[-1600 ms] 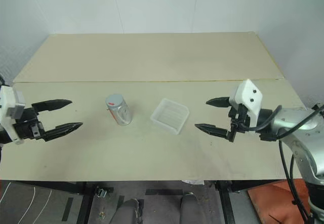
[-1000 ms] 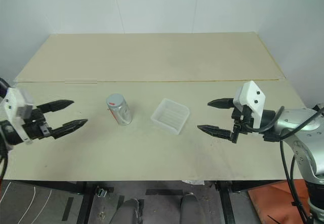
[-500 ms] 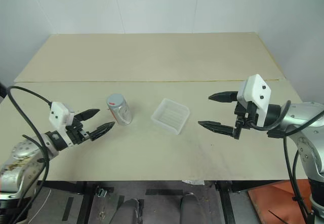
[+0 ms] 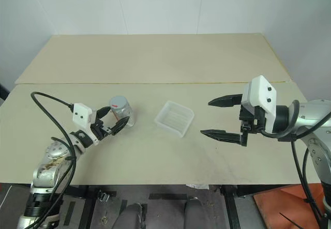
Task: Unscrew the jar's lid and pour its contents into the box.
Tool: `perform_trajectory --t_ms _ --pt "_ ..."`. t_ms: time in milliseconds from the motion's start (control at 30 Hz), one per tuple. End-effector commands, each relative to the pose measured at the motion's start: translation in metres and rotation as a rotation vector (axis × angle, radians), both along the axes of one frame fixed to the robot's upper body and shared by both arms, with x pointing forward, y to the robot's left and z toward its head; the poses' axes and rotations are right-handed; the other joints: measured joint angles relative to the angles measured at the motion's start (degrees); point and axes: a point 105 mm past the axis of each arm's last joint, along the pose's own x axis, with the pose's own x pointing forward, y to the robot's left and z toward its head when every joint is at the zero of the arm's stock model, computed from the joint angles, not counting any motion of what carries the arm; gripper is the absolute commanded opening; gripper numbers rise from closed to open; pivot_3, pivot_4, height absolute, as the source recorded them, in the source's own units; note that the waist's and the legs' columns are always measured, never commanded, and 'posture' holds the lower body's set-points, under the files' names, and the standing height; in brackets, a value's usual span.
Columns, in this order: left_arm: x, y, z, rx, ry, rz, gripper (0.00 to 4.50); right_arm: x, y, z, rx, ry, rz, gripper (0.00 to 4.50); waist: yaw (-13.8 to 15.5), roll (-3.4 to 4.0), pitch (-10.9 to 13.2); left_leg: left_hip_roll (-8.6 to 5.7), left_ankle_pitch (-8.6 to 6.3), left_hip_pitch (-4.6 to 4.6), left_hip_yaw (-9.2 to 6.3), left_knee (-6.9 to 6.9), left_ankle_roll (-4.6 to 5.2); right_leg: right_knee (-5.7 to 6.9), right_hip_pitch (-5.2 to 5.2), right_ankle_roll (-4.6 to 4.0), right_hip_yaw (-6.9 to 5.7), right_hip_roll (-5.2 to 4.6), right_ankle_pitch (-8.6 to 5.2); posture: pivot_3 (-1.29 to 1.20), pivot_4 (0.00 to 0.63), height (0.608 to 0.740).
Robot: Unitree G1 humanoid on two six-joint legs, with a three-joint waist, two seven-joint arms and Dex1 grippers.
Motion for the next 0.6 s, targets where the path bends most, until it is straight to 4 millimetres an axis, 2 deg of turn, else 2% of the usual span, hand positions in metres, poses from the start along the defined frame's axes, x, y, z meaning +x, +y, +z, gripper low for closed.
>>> perform_trajectory --t_ms 33,333,533,600 --pt "0.007 -0.004 0.009 0.001 -0.064 0.001 4.49 -0.006 0.001 0.009 -0.013 -0.037 0.008 4.50 0.00 0.00 0.00 0.00 0.00 0.00 0.00 0.00 0.00 -0.01 0.00 0.00 0.00 0.00 0.00 0.00 0.150 0.740" --pt "0.021 -0.016 0.012 -0.031 -0.089 -0.009 4.49 -0.009 -0.003 0.012 -0.023 -0.053 -0.024 4.50 0.02 -0.01 -0.01 0.00 0.00 0.01 0.00 0.02 0.00 0.01 0.02 0.01 0.00 0.00 0.01 0.00 0.150 0.740" --pt "0.028 -0.018 0.014 -0.015 -0.109 0.012 4.49 -0.011 -0.003 0.014 -0.017 -0.057 -0.019 4.50 -0.09 -0.02 -0.01 -0.01 0.00 0.02 0.00 0.02 -0.01 -0.01 0.04 0.01 0.00 0.00 0.01 0.00 0.150 0.740" --pt "0.029 -0.019 0.012 -0.010 -0.107 0.011 4.10 -0.012 -0.003 0.014 -0.017 -0.056 -0.019 4.50 -0.03 -0.02 -0.01 -0.01 0.00 0.02 0.00 0.02 -0.01 -0.01 0.04 0.01 0.00 0.00 0.01 0.00 0.150 0.740"
